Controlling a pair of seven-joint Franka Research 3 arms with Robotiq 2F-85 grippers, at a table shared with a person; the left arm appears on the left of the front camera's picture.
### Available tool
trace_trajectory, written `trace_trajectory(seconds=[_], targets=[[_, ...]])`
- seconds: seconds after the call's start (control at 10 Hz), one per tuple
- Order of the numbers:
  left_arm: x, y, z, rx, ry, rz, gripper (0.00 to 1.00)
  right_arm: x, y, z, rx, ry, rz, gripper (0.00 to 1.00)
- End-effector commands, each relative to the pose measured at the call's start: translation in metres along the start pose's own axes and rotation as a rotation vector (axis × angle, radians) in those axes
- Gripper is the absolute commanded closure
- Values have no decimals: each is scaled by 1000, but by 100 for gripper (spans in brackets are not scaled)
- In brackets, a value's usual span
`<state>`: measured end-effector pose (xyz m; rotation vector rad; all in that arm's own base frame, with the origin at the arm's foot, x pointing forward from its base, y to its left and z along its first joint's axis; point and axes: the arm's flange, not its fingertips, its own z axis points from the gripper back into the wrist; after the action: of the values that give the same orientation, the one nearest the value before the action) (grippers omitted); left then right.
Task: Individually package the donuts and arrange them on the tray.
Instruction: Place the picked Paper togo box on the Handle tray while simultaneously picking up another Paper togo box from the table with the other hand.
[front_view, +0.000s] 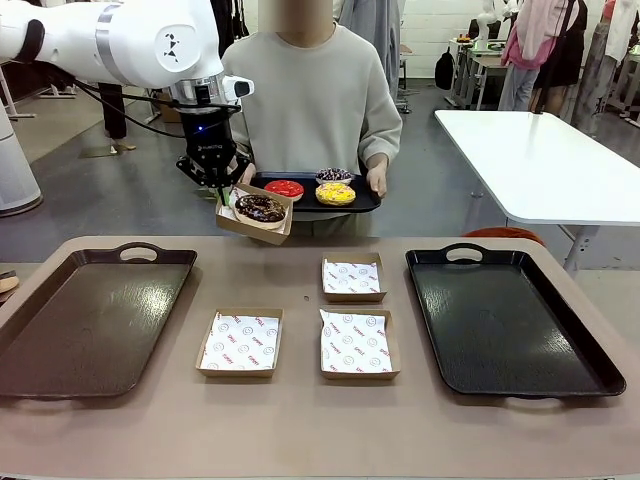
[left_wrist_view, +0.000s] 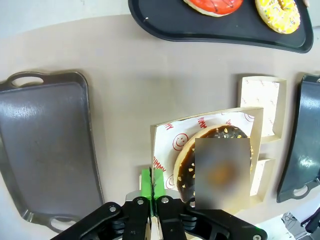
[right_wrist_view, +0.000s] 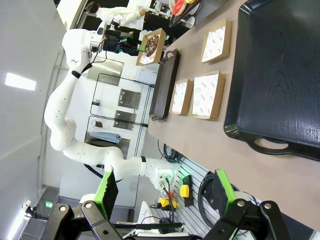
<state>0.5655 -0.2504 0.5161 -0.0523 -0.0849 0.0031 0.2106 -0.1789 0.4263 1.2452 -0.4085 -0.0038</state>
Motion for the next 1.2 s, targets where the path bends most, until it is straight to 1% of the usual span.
trace_trajectory(seconds=[0.0,0.7,0.8,0.9,1.0,1.1], targets=[[0,-5,3,-2,-7,-8,99,-1,-1,0,12,1,15,0],[-2,-5,1,-2,-1,-9,99,0,0,0,0,0,0,0],[-4,5,4,-18,-14,-67,99,21,18,-14,-113,-3,-28,0],[-10,19,8,-46,-23,-101,99,50,40,-31,-172,-26,-41,0],[-19,37,13,-85,-33,-128,99,81,58,-48,-213,-35,-84,0],[-25,54,15,-106,-34,-126,99,112,76,-69,-278,-26,-136,0]])
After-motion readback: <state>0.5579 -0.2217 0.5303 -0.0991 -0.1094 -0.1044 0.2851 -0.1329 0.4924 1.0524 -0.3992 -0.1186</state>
